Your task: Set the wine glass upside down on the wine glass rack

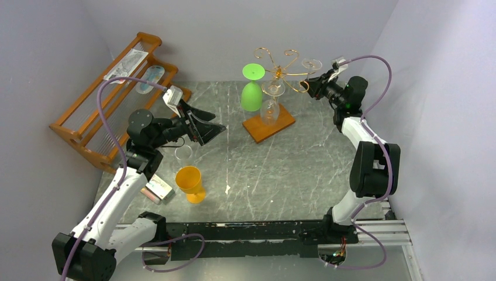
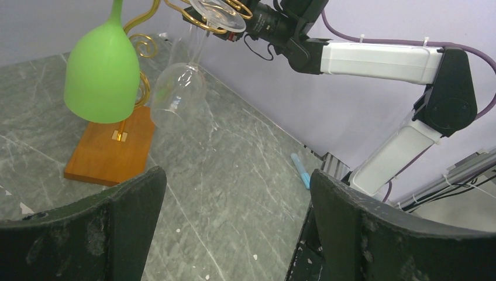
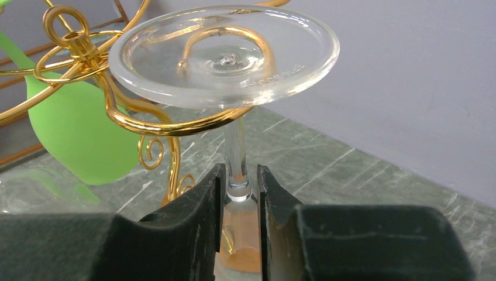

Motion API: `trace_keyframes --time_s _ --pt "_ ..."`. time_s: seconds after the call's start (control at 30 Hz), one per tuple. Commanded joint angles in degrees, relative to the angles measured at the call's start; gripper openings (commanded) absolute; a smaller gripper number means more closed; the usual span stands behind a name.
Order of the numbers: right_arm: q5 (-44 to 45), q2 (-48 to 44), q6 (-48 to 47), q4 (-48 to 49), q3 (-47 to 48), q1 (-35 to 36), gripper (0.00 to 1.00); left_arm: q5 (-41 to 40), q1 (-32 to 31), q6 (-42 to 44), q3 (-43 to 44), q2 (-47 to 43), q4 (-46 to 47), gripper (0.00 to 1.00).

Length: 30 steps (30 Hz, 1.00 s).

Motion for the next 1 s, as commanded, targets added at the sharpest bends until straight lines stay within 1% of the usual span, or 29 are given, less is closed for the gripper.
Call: trace_keyframes --time_s 0.0,0.17,0.37,0.57,0.7,0.83,0.97 --pt "-1.43 0.79 -0.41 0.55 1.37 -0.2 0.17 -0.86 0.2 1.14 0.6 -0.2 -0.29 0.97" --pt "-1.07 0.58 -0.94 -0.91 1.39 -0.2 0.39 -2.83 0.2 3.63 2.05 -0.23 -3.49 0.97" --pt "1.57 -1.61 -0.28 0.09 -0.38 -0.2 0.54 -5.55 0.2 7.07 4.34 -0.88 -8.65 0.97" --pt "5.31 -5.09 -0.11 -0.03 -3.97 -0.28 0.64 -7.99 0.2 8.92 5.73 -1.59 -12.11 0.97" --pt "8.72 -8.62 -0.05 -0.37 -7.19 -0.28 0.69 -9.59 0.2 9.98 6.47 -2.11 -13.59 0.97" --pt "13.37 -12.71 -0.36 -2.0 -10.36 -0.28 0.72 -10.75 0.21 10.64 7.31 -2.47 -17.11 0.97" --pt "19.56 -17.12 -0.44 -4.67 -12.5 -0.28 0.72 -12.24 0.2 11.27 7.54 -2.99 -18.82 0.97"
